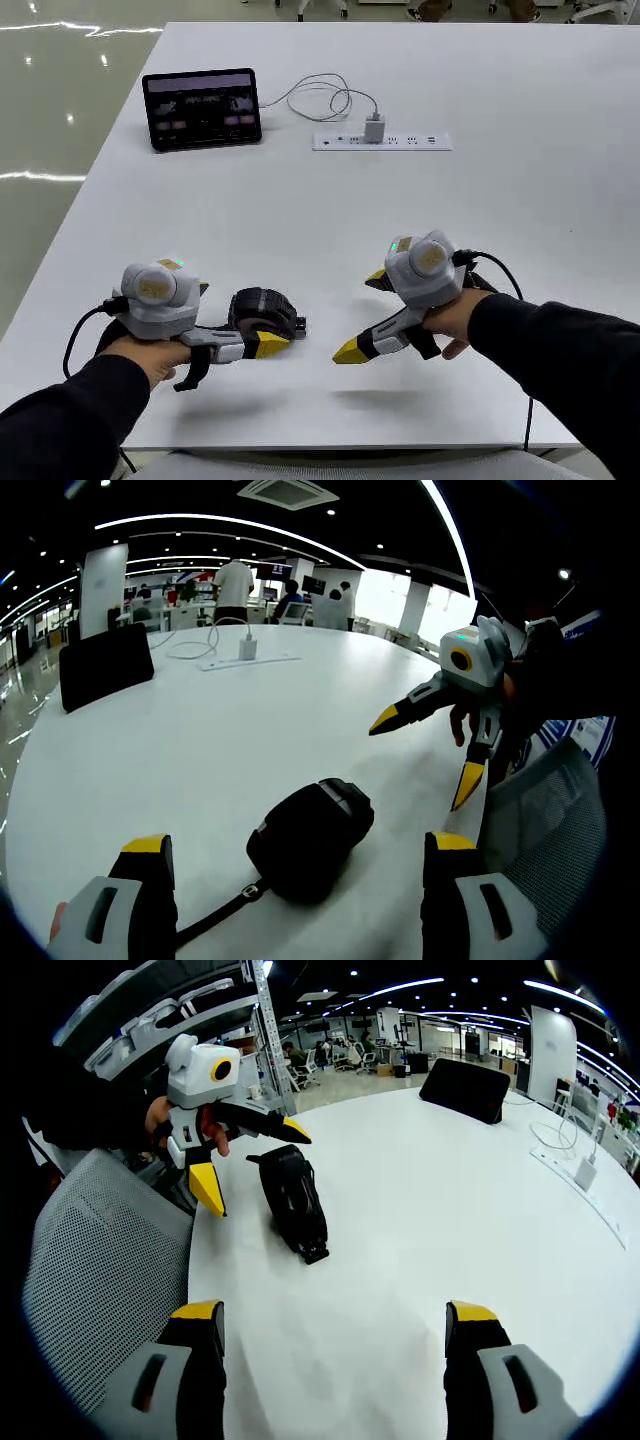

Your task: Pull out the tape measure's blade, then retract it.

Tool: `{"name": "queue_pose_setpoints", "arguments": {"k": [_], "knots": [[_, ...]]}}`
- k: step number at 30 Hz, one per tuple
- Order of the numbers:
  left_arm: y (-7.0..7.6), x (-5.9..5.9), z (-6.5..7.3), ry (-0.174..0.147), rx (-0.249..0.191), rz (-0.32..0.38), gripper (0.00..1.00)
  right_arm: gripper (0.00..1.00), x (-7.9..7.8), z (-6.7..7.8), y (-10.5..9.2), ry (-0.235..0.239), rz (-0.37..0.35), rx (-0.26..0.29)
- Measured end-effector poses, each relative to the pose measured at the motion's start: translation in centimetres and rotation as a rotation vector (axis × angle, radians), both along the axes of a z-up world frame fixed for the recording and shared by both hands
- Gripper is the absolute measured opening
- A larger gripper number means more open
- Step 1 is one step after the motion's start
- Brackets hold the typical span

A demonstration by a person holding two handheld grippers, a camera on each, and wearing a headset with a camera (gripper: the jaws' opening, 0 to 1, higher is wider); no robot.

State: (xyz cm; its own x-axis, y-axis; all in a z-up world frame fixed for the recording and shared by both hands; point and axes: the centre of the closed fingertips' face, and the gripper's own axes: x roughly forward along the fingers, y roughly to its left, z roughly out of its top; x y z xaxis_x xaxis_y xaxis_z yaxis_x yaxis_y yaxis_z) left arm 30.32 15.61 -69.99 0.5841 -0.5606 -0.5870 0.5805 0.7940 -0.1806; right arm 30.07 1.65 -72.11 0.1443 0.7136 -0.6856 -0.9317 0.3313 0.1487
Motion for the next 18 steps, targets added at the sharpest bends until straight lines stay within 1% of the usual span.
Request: {"name": "queue_pose_setpoints", "arguments": {"k": [2,4,7,8,10,12,15,16,18], "knots": [[0.2,0.0,0.3,-0.002,-0.009,0.002,1.0,0.87,0.0,0.2,-0.9,-0.007,-0.013,0.005],[0.5,0.0,0.3,-0.008,0.006,-0.001,1.0,0.88,0.0,0.2,-2.0,-0.011,-0.027,0.003],[0.9,-0.1,0.6,-0.018,0.014,-0.003,1.0,0.88,0.1,0.4,-3.4,-0.017,-0.052,0.007],[1.1,-0.1,0.6,-0.017,0.018,0.0,1.0,0.88,0.1,0.5,-3.9,-0.019,-0.06,0.009],[1.2,-0.3,0.6,-0.005,0.001,0.003,1.0,0.88,0.3,0.8,-4.8,-0.023,-0.087,0.018],[1.3,-0.5,0.5,0.0,0.006,0.0,1.0,0.88,0.2,1.1,-5.7,-0.026,-0.099,0.026],[1.7,-0.5,0.5,-0.017,0.027,0.009,1.0,0.88,0.3,1.1,-6.9,-0.032,-0.118,0.019],[1.8,-0.5,0.6,-0.016,0.022,0.011,1.0,0.88,0.4,1.1,-7.5,-0.035,-0.13,0.018],[2.0,-0.5,0.8,-0.028,0.021,0.01,1.0,0.88,0.6,1.2,-8.3,-0.035,-0.147,0.019]]}}
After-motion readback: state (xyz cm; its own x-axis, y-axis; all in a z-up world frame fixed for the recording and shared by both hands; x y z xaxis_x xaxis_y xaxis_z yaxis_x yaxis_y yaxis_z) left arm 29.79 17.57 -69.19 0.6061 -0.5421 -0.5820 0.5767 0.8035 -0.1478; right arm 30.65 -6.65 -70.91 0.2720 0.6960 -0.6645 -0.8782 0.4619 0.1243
